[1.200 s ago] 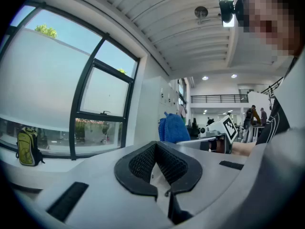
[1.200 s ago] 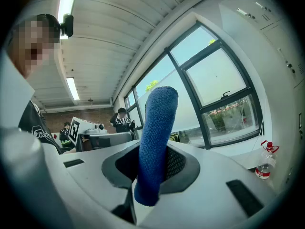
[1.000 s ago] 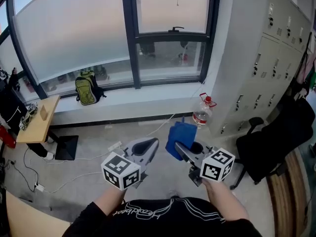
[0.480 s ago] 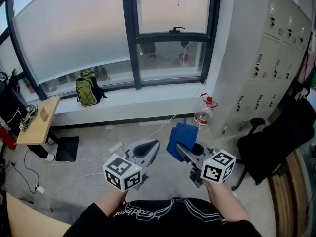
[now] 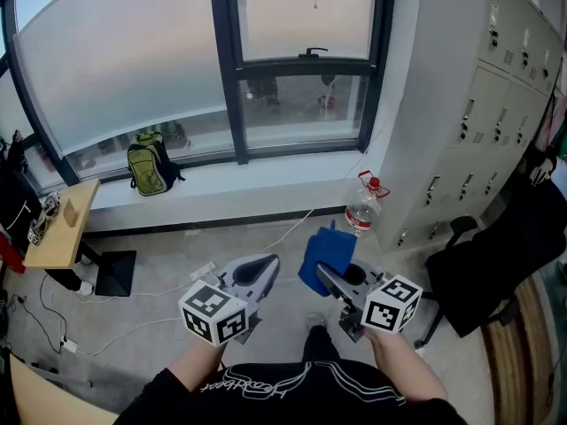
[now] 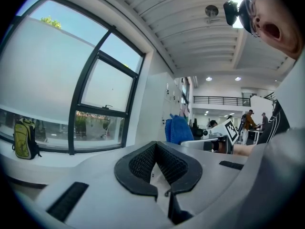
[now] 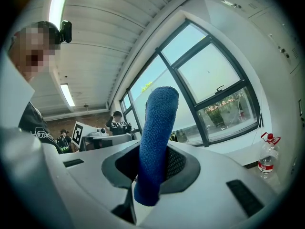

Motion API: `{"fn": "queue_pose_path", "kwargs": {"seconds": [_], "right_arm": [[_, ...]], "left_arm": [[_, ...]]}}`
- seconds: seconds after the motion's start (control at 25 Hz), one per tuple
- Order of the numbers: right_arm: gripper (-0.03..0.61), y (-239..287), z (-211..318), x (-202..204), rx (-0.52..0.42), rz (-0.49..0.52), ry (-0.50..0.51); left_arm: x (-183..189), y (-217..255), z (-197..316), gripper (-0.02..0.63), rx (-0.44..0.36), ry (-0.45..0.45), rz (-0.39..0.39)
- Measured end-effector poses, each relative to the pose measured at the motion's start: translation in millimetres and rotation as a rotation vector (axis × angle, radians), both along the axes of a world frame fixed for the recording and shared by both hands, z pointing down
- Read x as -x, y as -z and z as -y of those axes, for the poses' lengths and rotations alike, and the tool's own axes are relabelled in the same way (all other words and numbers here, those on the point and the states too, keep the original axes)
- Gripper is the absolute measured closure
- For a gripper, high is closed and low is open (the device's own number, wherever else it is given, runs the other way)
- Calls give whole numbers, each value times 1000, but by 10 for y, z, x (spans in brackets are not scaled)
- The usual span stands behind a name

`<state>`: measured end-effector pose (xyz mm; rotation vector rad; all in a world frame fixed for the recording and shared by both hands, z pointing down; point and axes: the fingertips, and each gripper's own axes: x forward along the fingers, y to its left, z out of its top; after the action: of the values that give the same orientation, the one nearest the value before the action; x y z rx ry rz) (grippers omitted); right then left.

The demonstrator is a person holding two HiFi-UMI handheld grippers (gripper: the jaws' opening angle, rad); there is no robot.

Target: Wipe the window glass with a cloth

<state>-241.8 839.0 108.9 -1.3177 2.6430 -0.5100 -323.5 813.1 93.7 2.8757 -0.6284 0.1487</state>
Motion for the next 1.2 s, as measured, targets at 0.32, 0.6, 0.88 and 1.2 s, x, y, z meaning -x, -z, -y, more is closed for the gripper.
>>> {"fn": "queue_pose_path", "kwargs": {"seconds": [0.32, 0.6, 0.88, 1.2], "right_arm": [[499, -554, 1157, -887, 51, 52, -26], [499, -934, 2792, -1904, 108, 66, -18], [499, -923, 4132, -2470, 91, -19, 10], [499, -927, 5354, -2103, 44, -40, 98]], "left_arm": [[-776, -522, 1189, 607, 54, 21, 44], [-1737, -780, 2917, 607, 65, 92, 63], [-2157, -790, 4257, 607, 52, 174, 67], [-1982, -974, 5424, 607, 73, 223, 47]]}}
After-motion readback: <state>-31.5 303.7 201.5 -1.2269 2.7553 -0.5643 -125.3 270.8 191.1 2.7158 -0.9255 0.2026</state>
